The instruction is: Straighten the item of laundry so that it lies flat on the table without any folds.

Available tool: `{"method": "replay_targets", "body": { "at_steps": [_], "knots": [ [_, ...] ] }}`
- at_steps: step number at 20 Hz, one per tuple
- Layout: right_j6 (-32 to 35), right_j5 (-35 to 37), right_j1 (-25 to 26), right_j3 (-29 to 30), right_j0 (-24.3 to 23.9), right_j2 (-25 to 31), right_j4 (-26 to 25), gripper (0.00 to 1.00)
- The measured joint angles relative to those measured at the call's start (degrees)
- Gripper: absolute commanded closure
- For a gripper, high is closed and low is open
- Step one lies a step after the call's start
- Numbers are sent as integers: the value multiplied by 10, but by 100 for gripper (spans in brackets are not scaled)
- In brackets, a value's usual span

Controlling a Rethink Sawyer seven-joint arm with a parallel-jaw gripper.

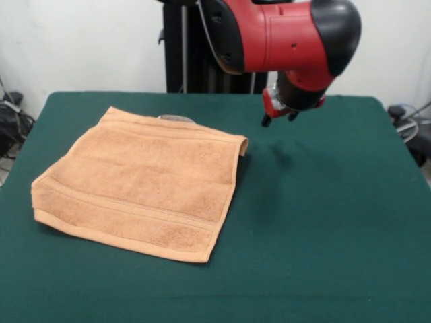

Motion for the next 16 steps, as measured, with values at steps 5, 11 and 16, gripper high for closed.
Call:
{"method": "replay_targets", "body": {
  "at_steps": [5, 11, 16],
  "knots": [
    [0, 0, -10, 14, -29, 13, 0, 0],
    [0, 0, -18, 27, -64, 14, 0, 0],
    [0, 0, -18, 27, -73, 14, 0, 0]
  ]
}}
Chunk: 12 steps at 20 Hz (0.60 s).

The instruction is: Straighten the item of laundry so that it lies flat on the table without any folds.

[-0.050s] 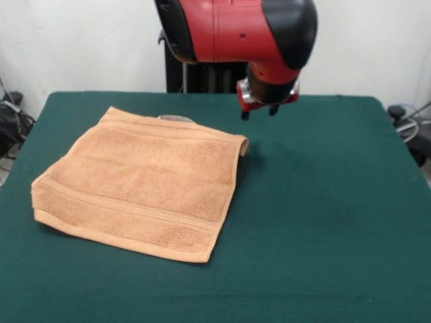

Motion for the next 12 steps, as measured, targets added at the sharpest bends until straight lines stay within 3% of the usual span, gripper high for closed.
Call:
{"method": "replay_targets", "body": {
  "at_steps": [12],
  "knots": [
    [0, 0, 1, 0, 0, 4, 0, 0]
  ]
}}
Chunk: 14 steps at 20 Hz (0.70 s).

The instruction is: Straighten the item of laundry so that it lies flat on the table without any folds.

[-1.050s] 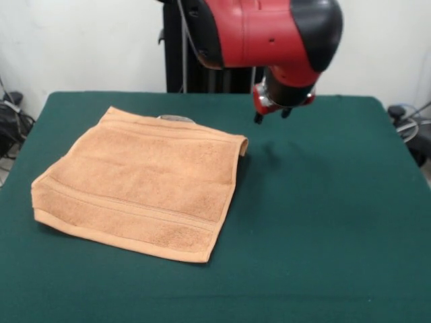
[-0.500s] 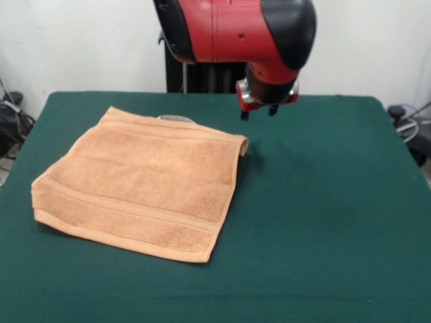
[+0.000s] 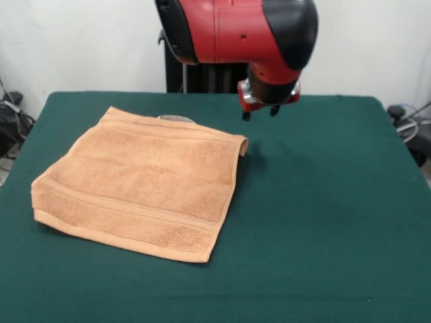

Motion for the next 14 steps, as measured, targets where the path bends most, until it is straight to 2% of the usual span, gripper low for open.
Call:
{"method": "replay_targets", "body": {
  "at_steps": [14],
  "knots": [
    [0, 0, 25, -17, 7, 14, 0, 0]
  ]
}}
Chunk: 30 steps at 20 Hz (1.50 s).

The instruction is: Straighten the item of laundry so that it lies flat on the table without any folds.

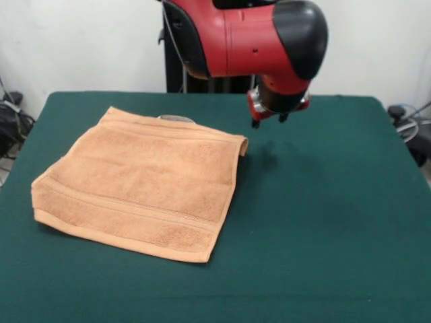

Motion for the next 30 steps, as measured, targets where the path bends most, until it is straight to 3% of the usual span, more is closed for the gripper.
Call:
{"method": "replay_targets", "body": {
  "at_steps": [12, 30],
  "knots": [
    [0, 0, 60, -57, 2, 0, 0, 0],
    [0, 34, 73, -82, 4, 1, 0, 0]
  ]
}}
